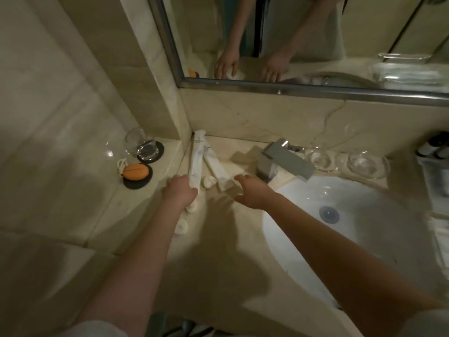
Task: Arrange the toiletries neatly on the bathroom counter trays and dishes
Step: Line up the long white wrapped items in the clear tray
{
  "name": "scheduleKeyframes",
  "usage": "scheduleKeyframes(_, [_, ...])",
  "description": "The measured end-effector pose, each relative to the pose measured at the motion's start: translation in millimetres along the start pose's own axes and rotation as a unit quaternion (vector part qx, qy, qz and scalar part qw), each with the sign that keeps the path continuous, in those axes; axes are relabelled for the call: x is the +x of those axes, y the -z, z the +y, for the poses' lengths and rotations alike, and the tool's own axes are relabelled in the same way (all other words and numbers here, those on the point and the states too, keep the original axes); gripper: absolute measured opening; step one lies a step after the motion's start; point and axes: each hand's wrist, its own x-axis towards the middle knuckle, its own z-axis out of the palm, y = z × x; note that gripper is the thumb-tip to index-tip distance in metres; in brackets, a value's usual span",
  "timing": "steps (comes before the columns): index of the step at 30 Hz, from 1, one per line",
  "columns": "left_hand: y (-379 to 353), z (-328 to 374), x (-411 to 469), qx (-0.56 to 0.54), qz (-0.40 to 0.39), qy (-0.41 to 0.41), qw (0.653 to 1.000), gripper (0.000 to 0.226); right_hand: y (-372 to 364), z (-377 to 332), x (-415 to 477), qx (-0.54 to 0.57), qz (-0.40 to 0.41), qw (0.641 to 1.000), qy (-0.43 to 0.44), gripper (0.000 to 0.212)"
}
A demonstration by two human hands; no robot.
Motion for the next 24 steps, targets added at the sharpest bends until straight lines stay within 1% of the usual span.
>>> scheduleKeyframes(4, [6, 1, 42, 0.012, -0.019, -0.009, 1.000, 0.039, 0, -14, 46, -0.010, -0.018, 1.000, -0.020, 0.057])
scheduleKeyframes(8, [3, 8, 77, -0.034, -0.025, -0.006, 0.999, 0.038, -10, -22, 85, -0.020, -0.015, 0.998, -0.053, 0.062])
scheduleKeyframes(11, [0, 13, 97, -0.072, -0.033, 0.003, 0.997, 0.045, -21, -29, 106, -0.016, -0.018, 0.998, -0.066, 0.063])
scheduleKeyframes(14, [-3, 18, 112, -0.091, -0.031, 0.030, 0.995, 0.052, -33, -36, 120, -0.019, 0.008, 0.998, -0.063, 0.061])
scheduleKeyframes(17, [-5, 22, 121, -0.121, -0.043, 0.077, 0.989, 0.054, -36, -40, 130, 0.042, 0.017, 0.996, -0.071, 0.067])
scheduleKeyframes(20, [-6, 22, 125, -0.159, -0.072, 0.104, 0.979, 0.046, -33, -37, 137, 0.111, 0.003, 0.989, -0.096, 0.073])
scheduleKeyframes(22, [-5, 19, 127, -0.181, -0.069, 0.100, 0.976, 0.035, -33, -35, 141, 0.143, 0.007, 0.984, -0.110, 0.070])
scheduleKeyframes(24, [-1, 16, 124, -0.199, -0.037, 0.085, 0.976, 0.032, -32, -35, 147, 0.160, 0.024, 0.979, -0.121, 0.062])
